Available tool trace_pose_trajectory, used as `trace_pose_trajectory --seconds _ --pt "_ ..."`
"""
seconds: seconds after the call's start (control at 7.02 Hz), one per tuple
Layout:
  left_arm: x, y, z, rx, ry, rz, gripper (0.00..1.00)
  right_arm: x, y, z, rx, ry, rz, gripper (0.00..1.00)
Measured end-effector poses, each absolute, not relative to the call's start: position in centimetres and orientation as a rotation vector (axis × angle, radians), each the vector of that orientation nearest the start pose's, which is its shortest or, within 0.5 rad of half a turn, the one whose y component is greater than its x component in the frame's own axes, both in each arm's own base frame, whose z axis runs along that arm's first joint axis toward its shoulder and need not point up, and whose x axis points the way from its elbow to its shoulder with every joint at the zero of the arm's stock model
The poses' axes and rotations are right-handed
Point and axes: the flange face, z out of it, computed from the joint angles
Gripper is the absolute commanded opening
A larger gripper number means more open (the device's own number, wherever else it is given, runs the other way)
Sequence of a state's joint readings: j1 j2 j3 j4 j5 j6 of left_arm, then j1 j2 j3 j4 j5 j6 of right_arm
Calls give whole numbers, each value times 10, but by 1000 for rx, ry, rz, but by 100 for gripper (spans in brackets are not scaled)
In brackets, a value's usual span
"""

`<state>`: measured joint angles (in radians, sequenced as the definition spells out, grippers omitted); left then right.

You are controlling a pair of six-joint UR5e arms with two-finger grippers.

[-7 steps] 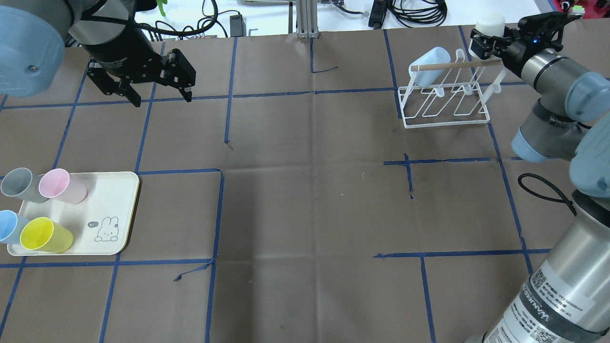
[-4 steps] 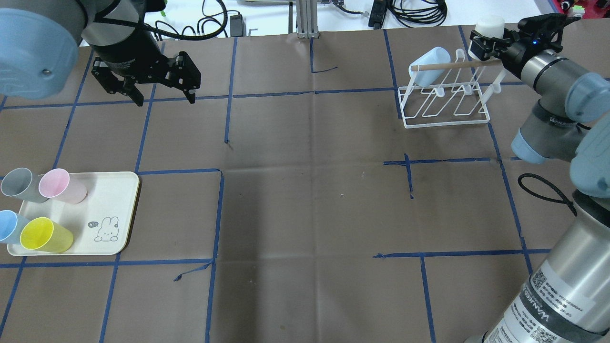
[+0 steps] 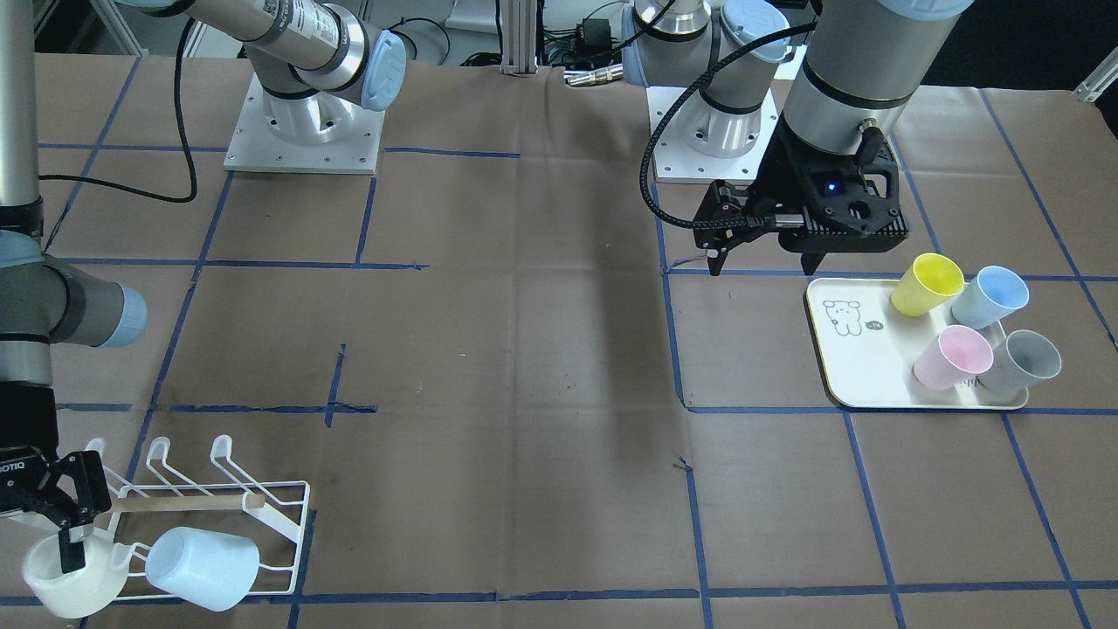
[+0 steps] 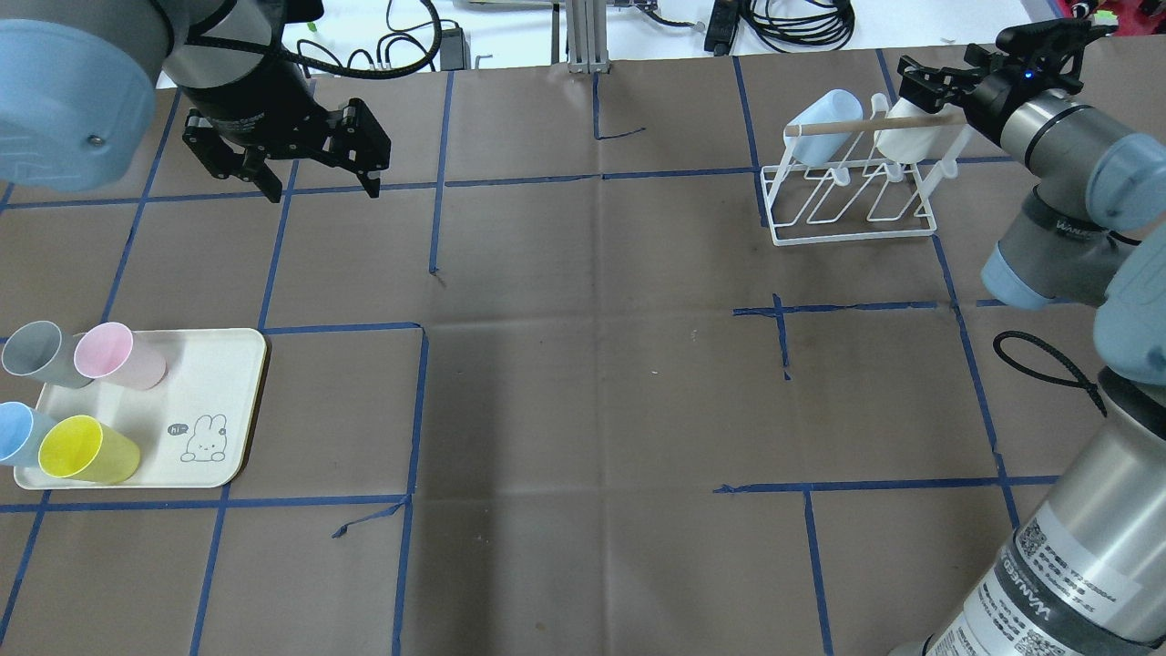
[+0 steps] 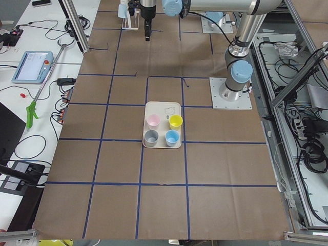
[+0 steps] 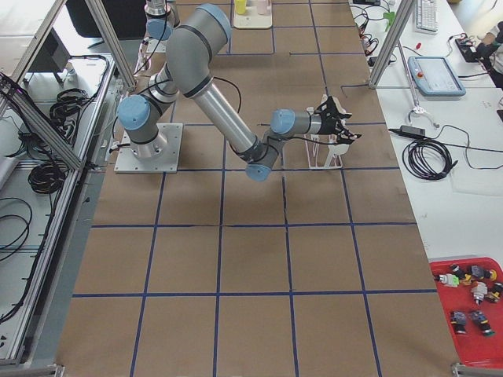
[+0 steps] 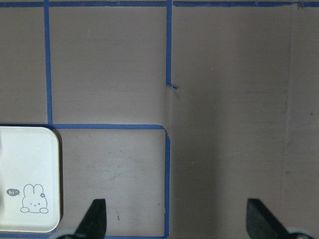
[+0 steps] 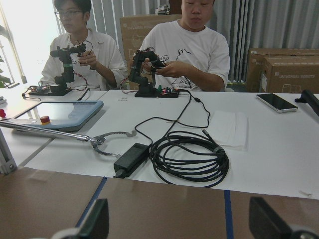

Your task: Transfer IKEA cup to right arm and place on rack

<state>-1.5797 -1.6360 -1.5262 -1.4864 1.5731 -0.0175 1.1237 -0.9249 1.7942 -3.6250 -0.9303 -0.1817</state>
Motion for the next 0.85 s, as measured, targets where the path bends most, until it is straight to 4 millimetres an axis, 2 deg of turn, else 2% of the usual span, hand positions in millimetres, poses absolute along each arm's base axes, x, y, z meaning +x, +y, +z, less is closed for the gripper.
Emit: trace_pose_trajectory --seconds 0.14,0.43,0.71,0.85 --pt "-138 -524 486 -12 3142 -104 99 -93 -640 284 -206 2381 -1776 100" --pt "-136 -525 486 13 3140 -115 99 -87 -632 338 -197 2384 -1772 100" --pt "-134 -526 486 28 3134 -116 99 -80 -626 378 -131 2456 -1573 100" --pt "-134 -526 485 31 3132 -116 99 -77 -622 391 -82 2497 -1450 100"
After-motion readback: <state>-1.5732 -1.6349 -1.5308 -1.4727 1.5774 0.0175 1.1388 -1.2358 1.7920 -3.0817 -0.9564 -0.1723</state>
